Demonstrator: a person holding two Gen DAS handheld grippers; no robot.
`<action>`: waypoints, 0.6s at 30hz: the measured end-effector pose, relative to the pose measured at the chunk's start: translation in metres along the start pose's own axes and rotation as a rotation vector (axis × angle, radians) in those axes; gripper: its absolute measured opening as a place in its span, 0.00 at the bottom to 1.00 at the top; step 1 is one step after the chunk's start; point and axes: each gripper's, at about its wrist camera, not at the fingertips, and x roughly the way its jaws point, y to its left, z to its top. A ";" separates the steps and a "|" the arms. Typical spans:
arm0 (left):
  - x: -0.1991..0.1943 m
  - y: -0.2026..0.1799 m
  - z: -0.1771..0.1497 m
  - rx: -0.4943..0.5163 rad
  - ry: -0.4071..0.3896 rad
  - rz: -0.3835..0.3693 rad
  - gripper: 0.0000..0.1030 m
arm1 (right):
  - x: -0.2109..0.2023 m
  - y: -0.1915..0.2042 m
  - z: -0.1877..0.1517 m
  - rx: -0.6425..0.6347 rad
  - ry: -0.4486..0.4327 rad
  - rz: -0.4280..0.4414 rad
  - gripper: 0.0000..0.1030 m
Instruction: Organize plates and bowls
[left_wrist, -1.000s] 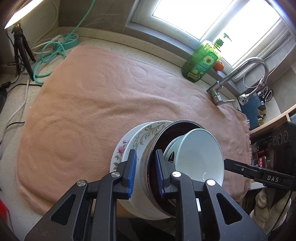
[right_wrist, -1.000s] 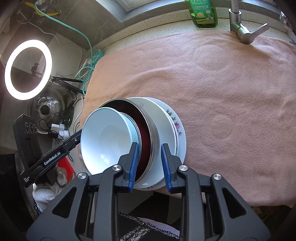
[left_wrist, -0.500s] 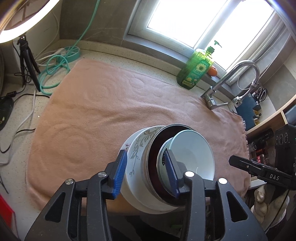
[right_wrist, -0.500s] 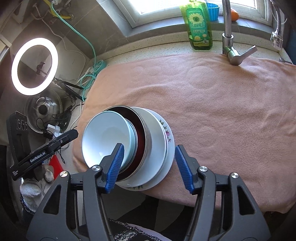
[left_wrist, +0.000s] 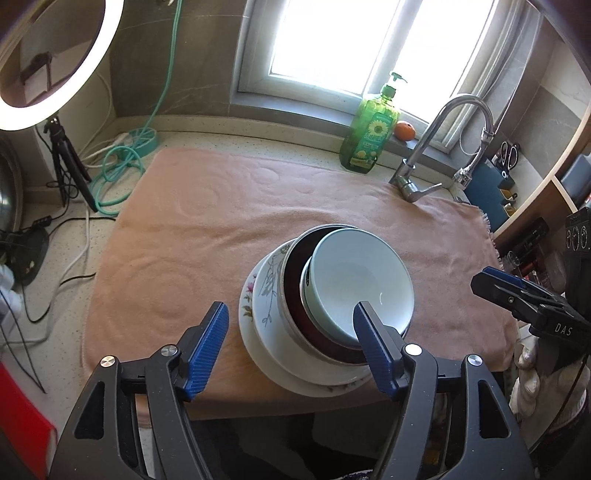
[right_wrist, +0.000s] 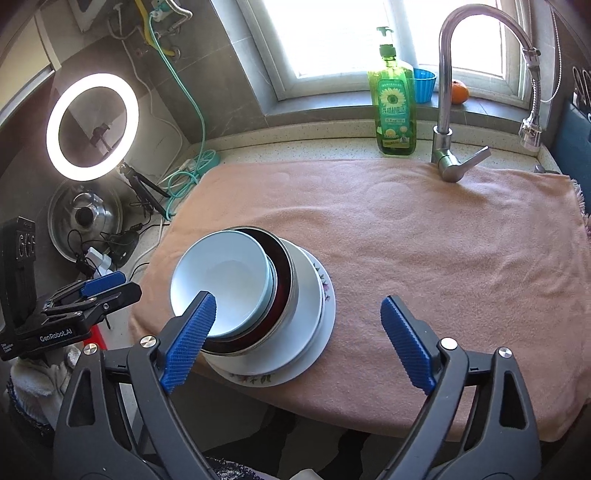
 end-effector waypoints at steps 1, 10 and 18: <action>-0.001 -0.003 -0.001 0.010 -0.004 0.006 0.68 | -0.001 0.001 -0.001 0.002 -0.003 -0.006 0.90; -0.008 -0.011 -0.004 0.026 -0.040 0.026 0.68 | -0.014 0.000 -0.003 0.024 -0.056 -0.033 0.90; -0.010 -0.015 -0.006 0.031 -0.049 0.032 0.68 | -0.018 0.004 -0.003 0.014 -0.064 -0.041 0.90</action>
